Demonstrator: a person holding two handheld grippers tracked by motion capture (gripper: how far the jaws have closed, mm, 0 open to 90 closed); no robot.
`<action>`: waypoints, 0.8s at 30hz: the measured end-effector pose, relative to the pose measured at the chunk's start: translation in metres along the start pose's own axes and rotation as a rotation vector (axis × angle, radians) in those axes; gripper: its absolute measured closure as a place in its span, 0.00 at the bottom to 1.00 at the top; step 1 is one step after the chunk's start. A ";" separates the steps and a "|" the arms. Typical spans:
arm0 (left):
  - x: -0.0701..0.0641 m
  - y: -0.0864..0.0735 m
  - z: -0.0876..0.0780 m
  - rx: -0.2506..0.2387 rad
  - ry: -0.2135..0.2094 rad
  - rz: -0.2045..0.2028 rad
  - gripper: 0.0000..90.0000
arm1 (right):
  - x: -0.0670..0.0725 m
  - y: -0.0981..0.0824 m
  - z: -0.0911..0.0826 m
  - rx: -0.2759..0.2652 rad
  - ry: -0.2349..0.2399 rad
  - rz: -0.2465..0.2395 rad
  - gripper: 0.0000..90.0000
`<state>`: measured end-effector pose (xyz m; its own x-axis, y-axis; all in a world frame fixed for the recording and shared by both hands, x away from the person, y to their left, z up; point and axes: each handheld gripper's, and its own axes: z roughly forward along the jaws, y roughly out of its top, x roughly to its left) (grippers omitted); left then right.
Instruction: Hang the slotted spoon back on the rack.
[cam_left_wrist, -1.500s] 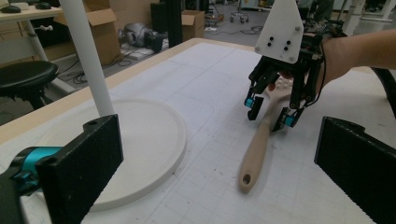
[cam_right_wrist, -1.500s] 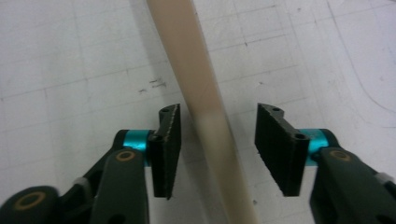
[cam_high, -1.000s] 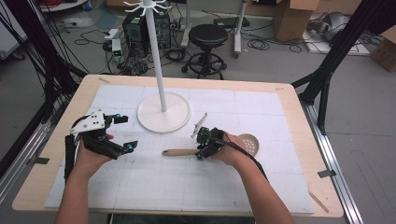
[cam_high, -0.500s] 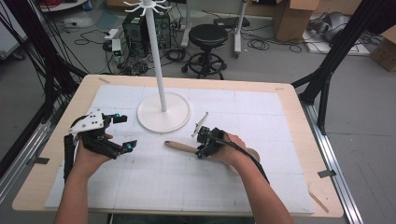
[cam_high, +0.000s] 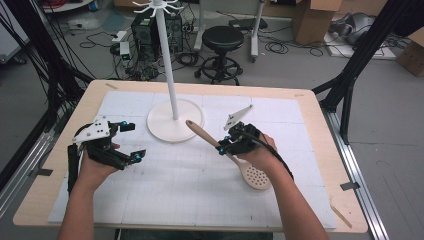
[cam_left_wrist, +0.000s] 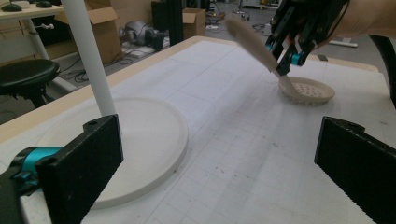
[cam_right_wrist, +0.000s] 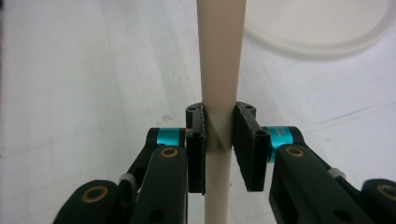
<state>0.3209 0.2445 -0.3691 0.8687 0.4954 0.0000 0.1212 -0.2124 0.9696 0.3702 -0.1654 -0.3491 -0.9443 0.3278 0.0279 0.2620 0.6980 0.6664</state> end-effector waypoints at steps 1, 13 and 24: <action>0.000 0.000 -0.001 0.000 0.003 0.000 0.02 | 0.000 0.001 -0.005 -0.023 -0.001 0.004 0.85; 0.000 0.000 -0.002 -0.003 0.004 0.000 0.02 | -0.002 0.014 -0.048 -0.278 0.027 0.027 0.85; 0.001 0.000 -0.003 -0.006 0.004 -0.001 0.02 | -0.007 0.032 -0.067 -0.373 0.010 0.025 0.85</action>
<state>0.3205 0.2475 -0.3684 0.8666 0.4990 0.0000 0.1193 -0.2071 0.9710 0.3721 -0.1884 -0.2783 -0.9410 0.3341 0.0535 0.1959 0.4092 0.8912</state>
